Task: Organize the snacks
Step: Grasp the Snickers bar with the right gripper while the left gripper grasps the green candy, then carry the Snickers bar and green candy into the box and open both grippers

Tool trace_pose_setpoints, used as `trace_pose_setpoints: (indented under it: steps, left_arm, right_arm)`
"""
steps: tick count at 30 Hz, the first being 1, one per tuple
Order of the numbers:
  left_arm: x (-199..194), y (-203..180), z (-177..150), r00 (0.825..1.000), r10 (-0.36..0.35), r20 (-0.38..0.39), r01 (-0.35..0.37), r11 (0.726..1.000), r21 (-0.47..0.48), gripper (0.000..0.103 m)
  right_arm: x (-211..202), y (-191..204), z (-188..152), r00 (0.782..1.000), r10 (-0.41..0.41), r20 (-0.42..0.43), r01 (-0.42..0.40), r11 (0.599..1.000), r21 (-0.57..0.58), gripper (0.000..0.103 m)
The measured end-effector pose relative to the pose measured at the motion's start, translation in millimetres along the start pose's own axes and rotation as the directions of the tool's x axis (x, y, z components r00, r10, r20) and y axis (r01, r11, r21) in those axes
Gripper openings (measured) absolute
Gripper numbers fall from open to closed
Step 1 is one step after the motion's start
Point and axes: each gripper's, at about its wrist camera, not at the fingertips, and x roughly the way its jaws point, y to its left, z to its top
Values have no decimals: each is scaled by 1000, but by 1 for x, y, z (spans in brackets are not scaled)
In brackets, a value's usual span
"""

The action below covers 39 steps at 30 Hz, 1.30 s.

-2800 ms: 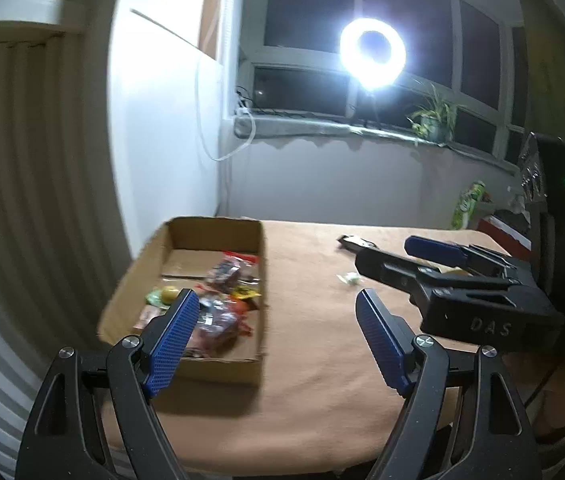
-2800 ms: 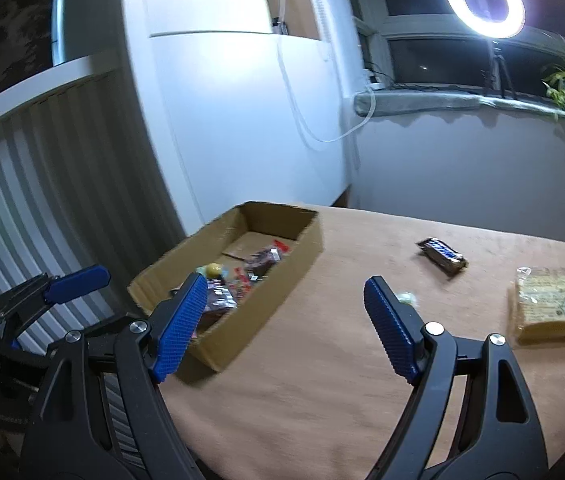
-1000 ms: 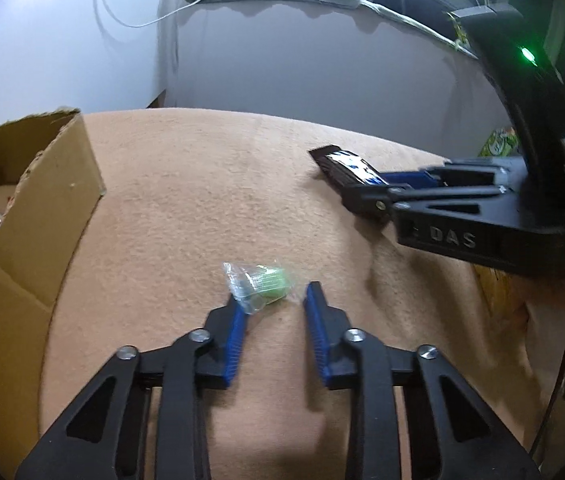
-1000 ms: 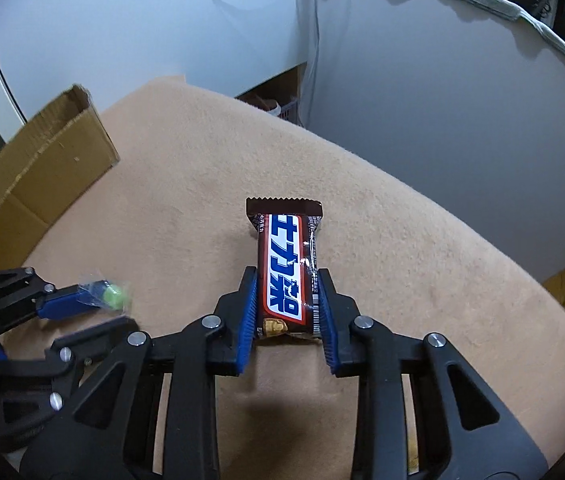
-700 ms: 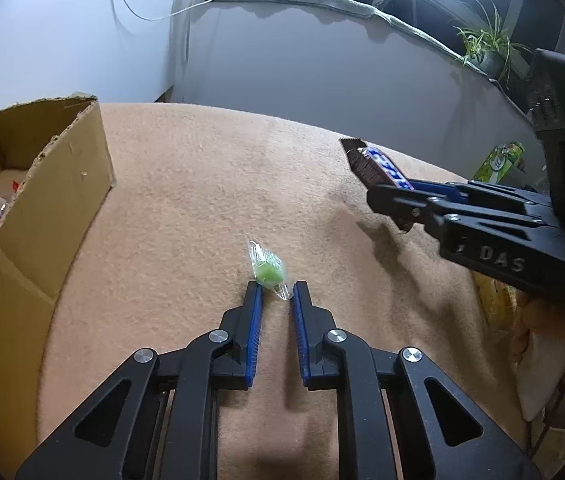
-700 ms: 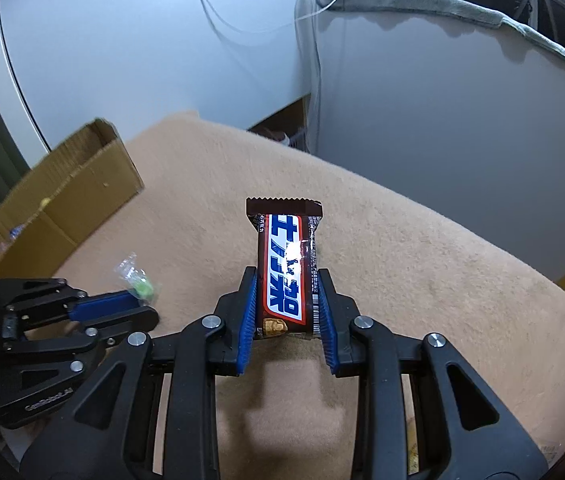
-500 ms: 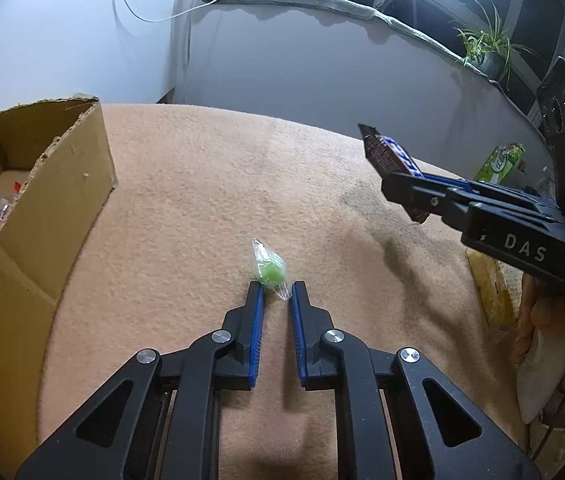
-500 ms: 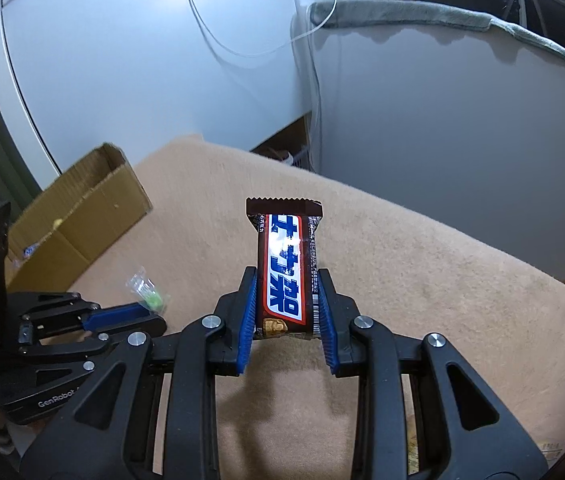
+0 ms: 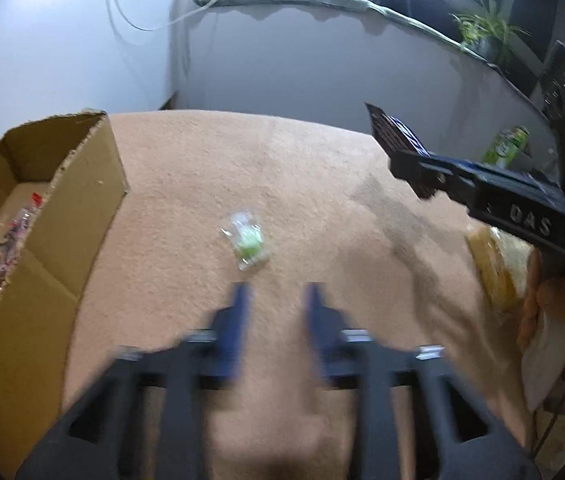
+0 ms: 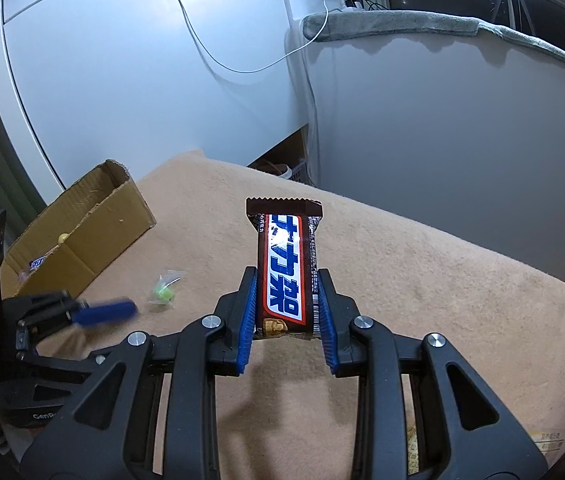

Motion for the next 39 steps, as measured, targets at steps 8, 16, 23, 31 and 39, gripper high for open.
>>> trace_pose_setpoints:
  steps: [8,16,23,31,39]
  left_arm:
    - [34,1,29,999,37,-2,-37,999,-3,22]
    - [25,2,20,1000,-13,22,12,1000,23,22]
    - [-22,-2,6,995,-47,83,43,998,46,23]
    - [-81,-3,-9,980,-99,171,87,994,73,23]
    - [-124,10,-30,961,-135,240,118,989,85,23]
  right_arm:
    - [-1,-1,-1,1000,5,4,-5,1000,2,29]
    - [-3,-3,-1,1000,9,11,-9,1000,9,29]
    - [-34,7,-11,998,-10,60,7,999,42,29]
    - [-80,34,-45,996,-45,77,36,993,115,29]
    - [-118,80,-56,991,-78,112,64,990,124,29]
